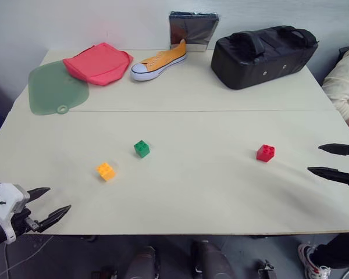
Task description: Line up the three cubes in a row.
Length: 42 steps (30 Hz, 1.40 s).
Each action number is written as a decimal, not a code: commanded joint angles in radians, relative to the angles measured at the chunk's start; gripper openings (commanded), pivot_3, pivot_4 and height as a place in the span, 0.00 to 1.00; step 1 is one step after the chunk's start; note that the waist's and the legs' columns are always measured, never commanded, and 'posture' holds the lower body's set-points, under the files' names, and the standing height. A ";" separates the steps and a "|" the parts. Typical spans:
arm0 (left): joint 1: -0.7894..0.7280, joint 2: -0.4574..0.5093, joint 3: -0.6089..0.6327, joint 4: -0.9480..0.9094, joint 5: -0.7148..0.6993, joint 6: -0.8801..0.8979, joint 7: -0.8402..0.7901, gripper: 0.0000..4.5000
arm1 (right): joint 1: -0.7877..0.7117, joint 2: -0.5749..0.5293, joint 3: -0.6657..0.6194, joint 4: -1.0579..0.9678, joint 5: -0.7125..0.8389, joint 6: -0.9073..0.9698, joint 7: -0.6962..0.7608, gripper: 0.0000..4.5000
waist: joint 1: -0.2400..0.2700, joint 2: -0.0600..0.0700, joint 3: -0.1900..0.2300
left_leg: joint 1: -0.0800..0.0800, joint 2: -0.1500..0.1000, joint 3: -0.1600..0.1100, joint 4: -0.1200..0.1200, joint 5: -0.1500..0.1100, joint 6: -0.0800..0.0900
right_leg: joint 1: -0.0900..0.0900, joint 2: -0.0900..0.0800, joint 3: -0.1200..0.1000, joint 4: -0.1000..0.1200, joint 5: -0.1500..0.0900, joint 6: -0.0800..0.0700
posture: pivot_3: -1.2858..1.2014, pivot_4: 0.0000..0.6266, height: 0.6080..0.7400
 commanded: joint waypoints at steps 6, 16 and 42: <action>-0.030 0.026 0.026 -0.038 -0.015 0.037 0.029 0.99 | 0.017 -0.007 -0.026 -0.042 0.007 0.003 -0.007 1.00 | 0.001 0.000 0.000 | 0.000 0.000 0.000 0.000 0.000 0.000 | 0.000 0.000 0.000 0.000 0.000 0.000 | 0.52 0.24 1.00; -0.063 0.046 0.001 -0.017 0.003 0.023 0.034 0.99 | 0.037 0.000 -0.029 -0.054 0.008 -0.006 -0.025 1.00 | 0.001 0.000 0.000 | 0.000 0.000 0.000 0.000 0.000 0.000 | 0.000 0.000 0.000 0.000 0.000 0.000 | 0.52 0.24 1.00; -0.858 0.257 -0.540 -0.179 -0.299 0.364 -0.254 0.99 | -0.567 0.190 0.448 0.334 -0.346 -0.180 0.017 1.00 | 0.001 0.002 0.001 | -0.006 0.000 0.002 0.003 0.005 -0.007 | -0.004 0.004 0.000 0.003 0.001 0.001 | 0.52 0.24 1.00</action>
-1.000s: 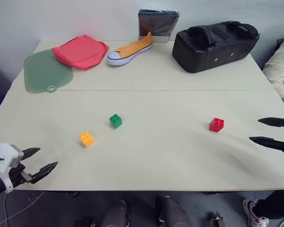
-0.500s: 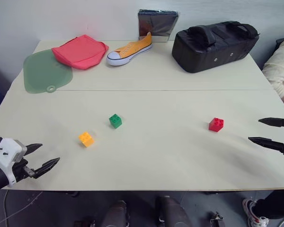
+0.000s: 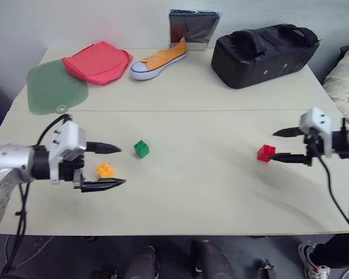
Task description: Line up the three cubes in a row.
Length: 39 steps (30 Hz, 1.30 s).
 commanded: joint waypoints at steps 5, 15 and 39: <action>-0.183 -0.033 -0.049 -0.018 -0.099 0.110 -0.003 0.99 | -0.110 0.020 0.043 0.198 -0.118 -0.069 -0.032 1.00 | 0.000 0.000 0.000 | -0.003 0.000 0.000 0.009 -0.001 0.001 | 0.000 0.001 0.000 0.004 0.000 0.001 | 0.52 0.24 1.00; -0.250 -0.063 -0.084 -0.020 -0.124 0.135 -0.009 1.00 | -0.107 0.064 0.024 0.265 -0.148 -0.120 -0.071 0.65 | 0.000 0.000 0.000 | 0.000 0.000 0.000 0.013 0.000 0.000 | 0.001 0.001 0.001 0.010 0.000 0.001 | 0.52 0.24 1.00; -0.168 -0.097 -0.231 -0.053 0.017 -0.076 -0.155 1.00 | 0.552 -0.027 -0.050 -0.968 0.120 0.205 -0.071 0.33 | 0.007 0.000 0.000 | 0.001 0.000 -0.002 0.014 0.000 0.000 | 0.003 0.001 0.001 0.009 0.000 0.001 | 0.52 0.24 1.00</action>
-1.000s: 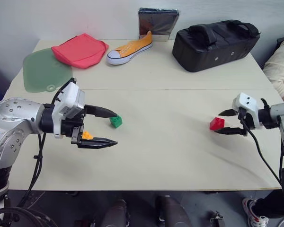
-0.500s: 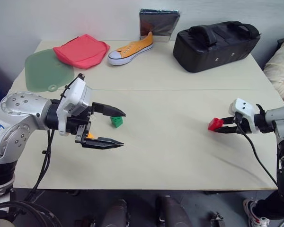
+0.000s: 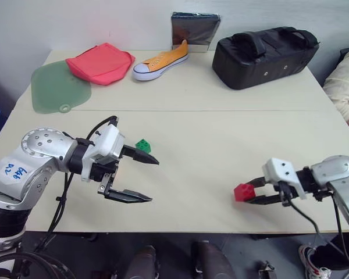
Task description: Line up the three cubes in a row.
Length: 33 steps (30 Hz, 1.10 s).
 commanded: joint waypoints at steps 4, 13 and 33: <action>-0.003 0.002 -0.029 -0.023 0.034 -0.060 -0.048 1.00 | 0.003 -0.001 0.012 -0.088 0.011 0.006 -0.045 0.33 | 0.000 0.000 0.000 | 0.000 0.000 0.000 0.000 0.000 0.000 | 0.000 0.000 0.000 0.000 0.000 0.000 | 0.52 0.24 1.00; -0.016 -0.021 -0.038 -0.018 0.053 -0.068 -0.046 1.00 | 0.017 0.028 0.086 -0.112 -0.027 -0.006 -0.101 0.33 | 0.001 0.000 0.000 | 0.000 0.000 0.000 0.000 0.000 0.001 | 0.000 0.000 0.000 0.000 0.000 0.000 | 0.52 0.24 1.00; 0.233 -0.013 0.193 -0.071 0.014 0.028 0.150 1.00 | 0.023 -0.035 -0.087 -0.153 0.169 0.046 -0.045 1.00 | -0.006 -0.001 0.000 | 0.000 0.001 0.000 -0.001 0.000 0.001 | 0.000 0.000 0.000 0.003 0.000 0.000 | 0.52 0.24 1.00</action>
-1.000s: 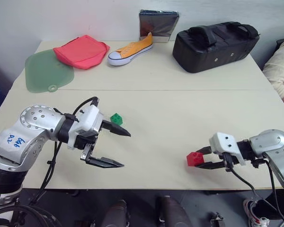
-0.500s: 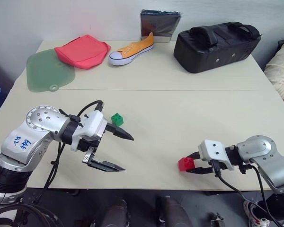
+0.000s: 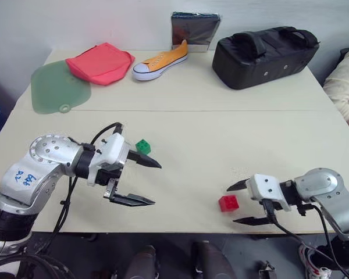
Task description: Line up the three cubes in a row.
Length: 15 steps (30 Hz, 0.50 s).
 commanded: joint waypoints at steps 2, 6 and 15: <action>0.186 0.013 0.209 -0.076 -0.004 0.021 0.109 1.00 | -0.050 -0.033 -0.145 -0.039 0.193 0.082 0.052 1.00 | 0.001 -0.001 0.000 | 0.000 0.001 0.000 0.000 0.000 0.000 | 0.000 0.000 0.000 0.000 0.000 0.000 | 0.52 0.24 1.00; 0.335 -0.025 0.395 -0.089 0.015 0.061 0.252 1.00 | -0.116 -0.071 -0.169 -0.019 0.246 0.099 0.110 1.00 | 0.003 -0.001 0.000 | 0.001 0.001 -0.001 -0.001 -0.002 0.003 | 0.001 -0.001 0.000 -0.005 0.000 -0.001 | 0.52 0.24 1.00; 0.753 -0.112 0.738 -0.094 0.064 0.021 0.253 1.00 | -0.339 -0.009 -0.148 0.052 0.362 0.231 0.061 1.00 | 0.002 -0.001 0.000 | 0.001 0.001 -0.001 -0.002 -0.004 0.000 | 0.002 -0.002 -0.001 -0.009 -0.001 -0.001 | 0.52 0.24 1.00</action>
